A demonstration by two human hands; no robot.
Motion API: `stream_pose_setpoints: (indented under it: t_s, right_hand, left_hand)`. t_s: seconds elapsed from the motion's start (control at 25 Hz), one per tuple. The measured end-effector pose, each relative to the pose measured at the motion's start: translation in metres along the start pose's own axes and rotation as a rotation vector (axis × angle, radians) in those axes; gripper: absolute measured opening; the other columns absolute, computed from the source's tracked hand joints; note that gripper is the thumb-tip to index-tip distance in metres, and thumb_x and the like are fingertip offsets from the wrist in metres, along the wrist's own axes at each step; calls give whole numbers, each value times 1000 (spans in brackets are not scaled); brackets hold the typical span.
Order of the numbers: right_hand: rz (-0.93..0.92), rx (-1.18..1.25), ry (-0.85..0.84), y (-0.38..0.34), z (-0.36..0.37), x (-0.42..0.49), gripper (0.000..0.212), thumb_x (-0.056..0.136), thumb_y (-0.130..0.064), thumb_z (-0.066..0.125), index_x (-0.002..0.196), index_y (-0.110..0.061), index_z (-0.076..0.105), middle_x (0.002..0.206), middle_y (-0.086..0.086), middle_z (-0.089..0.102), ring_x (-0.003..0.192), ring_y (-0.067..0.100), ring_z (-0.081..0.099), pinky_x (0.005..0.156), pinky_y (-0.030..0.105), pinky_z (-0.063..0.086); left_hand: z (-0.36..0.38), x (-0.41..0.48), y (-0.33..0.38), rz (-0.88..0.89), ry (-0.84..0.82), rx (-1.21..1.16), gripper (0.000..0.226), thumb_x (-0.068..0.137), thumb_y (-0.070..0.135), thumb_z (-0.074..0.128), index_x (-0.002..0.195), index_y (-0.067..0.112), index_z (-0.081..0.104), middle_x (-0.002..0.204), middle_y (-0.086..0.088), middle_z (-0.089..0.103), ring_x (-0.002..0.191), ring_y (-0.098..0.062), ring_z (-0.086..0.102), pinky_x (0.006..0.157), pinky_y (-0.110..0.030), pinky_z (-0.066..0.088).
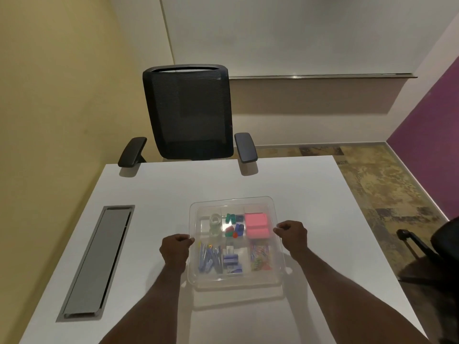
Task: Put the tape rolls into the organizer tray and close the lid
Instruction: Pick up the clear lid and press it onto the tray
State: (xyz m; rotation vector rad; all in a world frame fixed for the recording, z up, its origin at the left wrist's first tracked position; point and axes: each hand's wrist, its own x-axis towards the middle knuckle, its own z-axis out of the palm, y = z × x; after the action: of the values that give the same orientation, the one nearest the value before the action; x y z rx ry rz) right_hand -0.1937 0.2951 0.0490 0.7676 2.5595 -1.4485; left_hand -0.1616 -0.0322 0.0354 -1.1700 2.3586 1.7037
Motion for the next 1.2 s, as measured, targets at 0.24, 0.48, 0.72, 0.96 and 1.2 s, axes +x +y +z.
stream_pose_setpoints:
  t_s: [0.24, 0.48, 0.72, 0.96, 1.2]
  right_hand:
    - [82, -85, 33, 10, 24, 18, 14, 85, -7, 79, 96, 1, 79, 102, 18, 78, 102, 33, 71, 92, 38, 55]
    - [121, -98, 19, 14, 34, 29, 14, 85, -7, 77, 98, 1, 79, 101, 18, 78, 100, 32, 72, 92, 36, 55]
    - [139, -107, 12, 17, 36, 34, 15, 86, -8, 77, 98, 0, 79, 102, 17, 78, 100, 32, 71, 91, 36, 55]
    - [157, -97, 12, 18, 39, 35, 14, 87, -7, 76, 98, 0, 78, 100, 17, 78, 97, 32, 71, 87, 35, 55]
    - [151, -118, -2, 21, 42, 37, 13, 88, -5, 73, 98, 2, 77, 97, 17, 77, 95, 32, 71, 79, 27, 49]
  left_hand:
    - [25, 13, -7, -19, 19, 123, 23, 84, 4, 82, 106, -2, 80, 107, -20, 79, 106, -33, 74, 99, -36, 55]
    - [38, 24, -12, -28, 42, 256, 20, 85, 3, 81, 103, -4, 79, 104, -24, 78, 105, -41, 73, 95, -43, 58]
    - [42, 28, -14, -55, 41, 271, 22, 85, 4, 81, 107, -4, 79, 108, -24, 78, 108, -40, 72, 99, -44, 57]
    - [43, 33, -13, -69, 30, 274, 23, 85, 4, 81, 107, -4, 79, 109, -24, 77, 111, -38, 72, 101, -43, 56]
    - [45, 34, -13, -56, 17, 274, 17, 86, 3, 79, 101, -6, 79, 101, -23, 78, 106, -39, 73, 96, -42, 56]
